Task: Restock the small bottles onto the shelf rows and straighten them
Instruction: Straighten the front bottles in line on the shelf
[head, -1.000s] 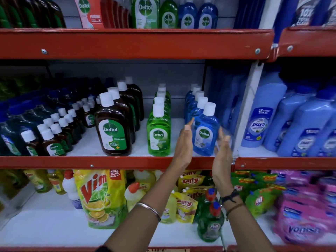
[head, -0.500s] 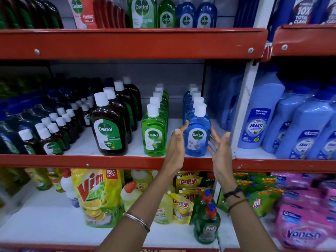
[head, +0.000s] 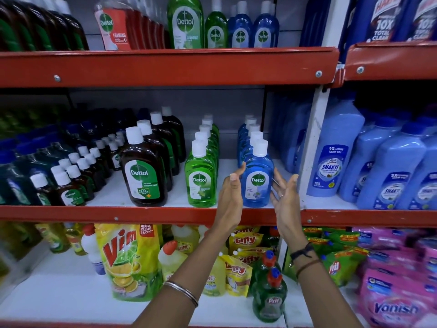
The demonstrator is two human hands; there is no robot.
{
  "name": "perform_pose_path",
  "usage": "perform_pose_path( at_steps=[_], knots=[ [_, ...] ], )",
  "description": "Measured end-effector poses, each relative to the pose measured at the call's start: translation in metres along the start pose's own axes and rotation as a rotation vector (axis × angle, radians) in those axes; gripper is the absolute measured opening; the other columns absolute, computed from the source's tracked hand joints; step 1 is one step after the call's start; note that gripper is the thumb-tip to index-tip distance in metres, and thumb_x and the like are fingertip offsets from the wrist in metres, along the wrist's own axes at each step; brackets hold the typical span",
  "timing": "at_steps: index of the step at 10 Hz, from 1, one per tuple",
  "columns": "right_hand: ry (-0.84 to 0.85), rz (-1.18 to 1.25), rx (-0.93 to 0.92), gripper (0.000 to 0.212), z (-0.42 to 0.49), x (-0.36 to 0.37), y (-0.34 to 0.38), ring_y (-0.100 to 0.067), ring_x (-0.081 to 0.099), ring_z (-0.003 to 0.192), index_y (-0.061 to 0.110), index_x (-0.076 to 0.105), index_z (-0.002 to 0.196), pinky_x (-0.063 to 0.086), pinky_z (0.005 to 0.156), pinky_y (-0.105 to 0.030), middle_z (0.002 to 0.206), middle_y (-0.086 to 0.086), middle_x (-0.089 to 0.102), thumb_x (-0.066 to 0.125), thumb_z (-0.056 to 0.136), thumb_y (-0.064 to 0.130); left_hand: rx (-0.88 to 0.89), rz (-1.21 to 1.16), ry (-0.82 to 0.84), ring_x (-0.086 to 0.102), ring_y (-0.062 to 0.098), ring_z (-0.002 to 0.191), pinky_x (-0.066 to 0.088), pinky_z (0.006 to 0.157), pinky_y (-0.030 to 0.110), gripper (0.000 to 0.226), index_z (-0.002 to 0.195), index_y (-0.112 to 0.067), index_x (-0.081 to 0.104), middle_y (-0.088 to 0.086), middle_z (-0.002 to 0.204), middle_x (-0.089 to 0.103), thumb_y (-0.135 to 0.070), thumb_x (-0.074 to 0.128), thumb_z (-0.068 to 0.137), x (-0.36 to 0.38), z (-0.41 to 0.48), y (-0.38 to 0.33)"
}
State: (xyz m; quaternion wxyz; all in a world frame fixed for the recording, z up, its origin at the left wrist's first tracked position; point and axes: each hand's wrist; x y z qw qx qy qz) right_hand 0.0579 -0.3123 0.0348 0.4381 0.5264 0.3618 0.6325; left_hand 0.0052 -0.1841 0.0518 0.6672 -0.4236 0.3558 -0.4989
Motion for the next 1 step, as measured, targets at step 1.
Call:
perform_pose_path(
  at_steps=[1],
  knots=[
    [0.016, -0.003, 0.002, 0.064, -0.0017, 0.0020, 0.0036, -0.022, 0.037, 0.140, 0.024, 0.046, 0.138, 0.025, 0.117, -0.041, 0.153, -0.007, 0.038, 0.019, 0.094, 0.063, 0.021, -0.017, 0.023, 0.048, 0.013, 0.131, 0.044, 0.108, 0.049, 0.057, 0.116, -0.074, 0.044, -0.003, 0.142, 0.049, -0.095, 0.018, 0.071, -0.0009, 0.0017, 0.0046]
  ],
)
Point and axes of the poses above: each hand's wrist, its own z-axis towards the middle knuckle, its own x-axis out of the palm, y = z × x
